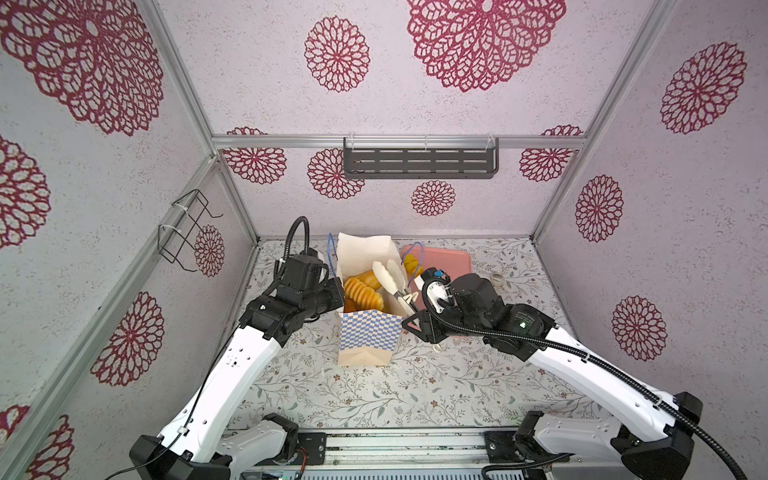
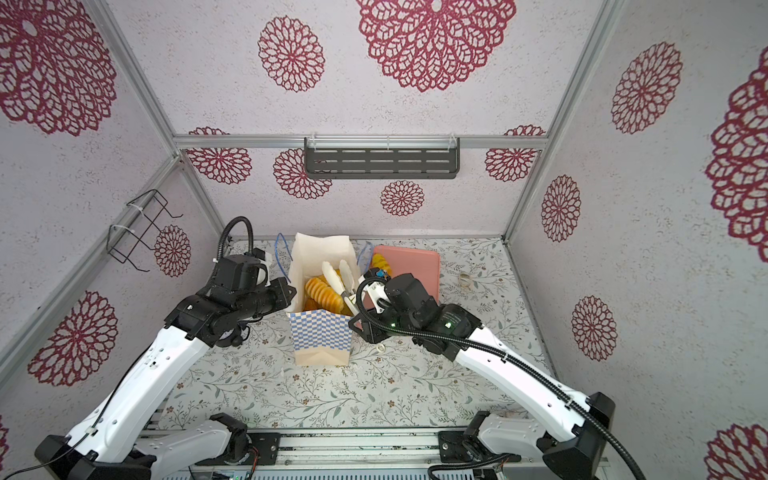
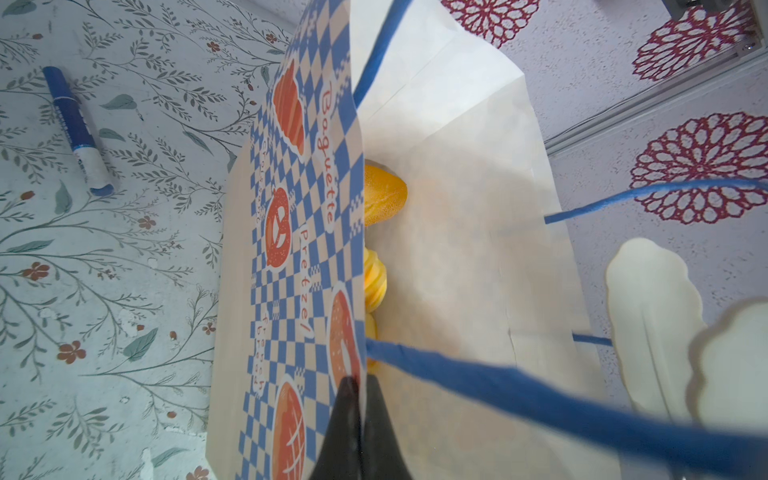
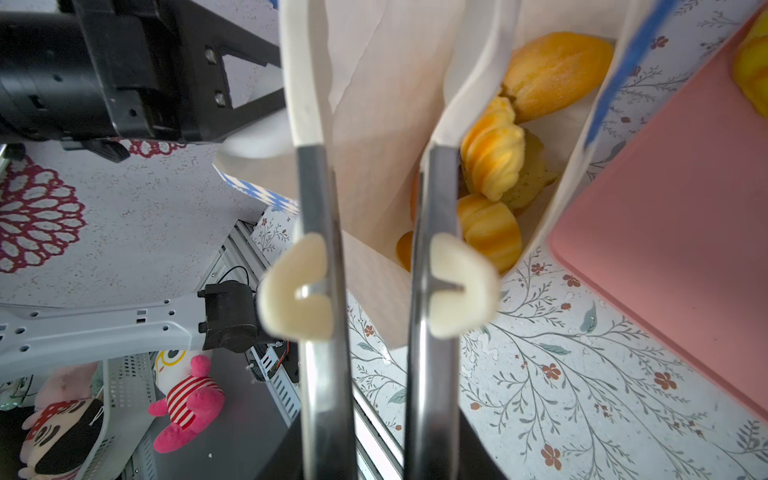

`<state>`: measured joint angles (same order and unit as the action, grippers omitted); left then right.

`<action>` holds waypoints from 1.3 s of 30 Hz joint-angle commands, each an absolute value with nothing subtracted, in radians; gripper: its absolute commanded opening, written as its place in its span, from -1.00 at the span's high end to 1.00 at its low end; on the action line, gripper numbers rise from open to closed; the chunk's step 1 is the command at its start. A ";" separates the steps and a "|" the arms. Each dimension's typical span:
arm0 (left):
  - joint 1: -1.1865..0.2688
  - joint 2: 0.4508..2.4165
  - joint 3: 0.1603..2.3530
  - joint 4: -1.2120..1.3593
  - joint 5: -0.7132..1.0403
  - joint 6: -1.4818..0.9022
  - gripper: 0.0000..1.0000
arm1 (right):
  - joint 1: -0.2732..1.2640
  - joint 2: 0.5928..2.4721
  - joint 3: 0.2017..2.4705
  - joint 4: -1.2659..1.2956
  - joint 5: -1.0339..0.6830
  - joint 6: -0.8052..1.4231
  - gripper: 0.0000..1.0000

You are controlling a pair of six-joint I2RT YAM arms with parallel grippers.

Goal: Place the fake bread into the paper bag
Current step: 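Raise the tongs out of the bag and move toward the tray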

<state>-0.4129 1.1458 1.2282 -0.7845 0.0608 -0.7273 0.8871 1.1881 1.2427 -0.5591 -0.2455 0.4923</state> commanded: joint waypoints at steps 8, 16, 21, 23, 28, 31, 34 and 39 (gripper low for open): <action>-0.421 1.149 1.264 -0.734 0.071 -0.727 1.00 | 0.886 1.125 1.424 -0.515 -0.011 0.404 0.32; -0.422 1.133 1.263 -0.750 0.064 -0.717 1.00 | 0.677 1.035 1.376 -0.475 0.084 0.458 0.32; -0.420 1.127 1.256 -0.747 0.058 -0.712 1.00 | 0.469 1.085 1.336 -0.556 -0.105 0.493 0.39; -0.420 1.131 1.256 -0.746 0.063 -0.712 1.00 | 0.424 1.135 1.324 -0.593 -0.161 0.485 0.44; -0.419 1.129 1.257 -0.744 0.067 -0.706 1.00 | 0.370 1.287 1.282 -0.649 -0.246 0.431 0.49; -0.419 1.131 1.262 -0.750 0.068 -0.696 1.00 | 0.371 1.403 1.286 -0.689 -0.253 0.374 0.49; -0.412 1.134 1.265 -0.755 0.075 -0.686 1.00 | 0.382 1.517 1.308 -0.713 -0.243 0.312 0.48; -0.387 1.128 1.256 -0.753 0.104 -0.678 1.00 | 0.423 1.689 1.411 -0.787 -0.143 0.210 0.44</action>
<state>-0.4019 1.1450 1.2282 -0.7876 0.0750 -0.6991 0.4026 1.6688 1.3331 -0.7494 -0.1902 0.3084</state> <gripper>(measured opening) 0.041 0.279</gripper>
